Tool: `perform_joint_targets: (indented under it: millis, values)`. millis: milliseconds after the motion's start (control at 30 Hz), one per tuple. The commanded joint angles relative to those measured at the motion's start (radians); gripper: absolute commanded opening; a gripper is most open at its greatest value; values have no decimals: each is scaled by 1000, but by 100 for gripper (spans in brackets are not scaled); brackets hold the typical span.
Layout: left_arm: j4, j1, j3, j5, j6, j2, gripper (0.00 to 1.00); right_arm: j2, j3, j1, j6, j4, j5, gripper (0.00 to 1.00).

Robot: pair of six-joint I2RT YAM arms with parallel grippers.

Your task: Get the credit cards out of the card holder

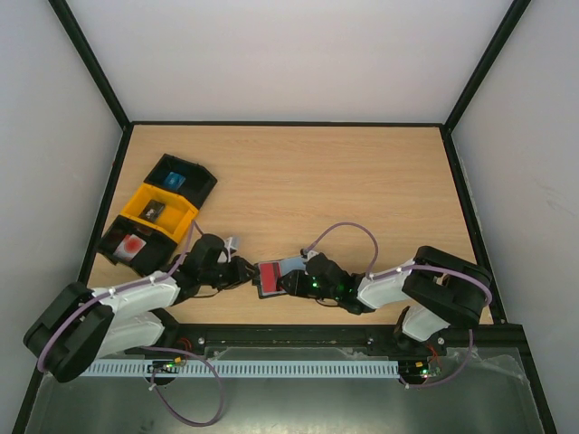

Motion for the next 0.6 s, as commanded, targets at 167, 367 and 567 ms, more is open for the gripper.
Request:
perform_joint_targets:
  millis: [167, 367, 567]
  values:
    - [117, -5, -2, 51, -46, -20, 16, 20, 1, 2, 22, 30, 55, 23]
    - [170, -5, -8, 46, -26, 106, 10, 16, 1, 2, 24, 26, 57, 23]
    - [157, -5, 3, 24, 3, 171, 4, 18, 16, 2, 18, 16, 77, 25]
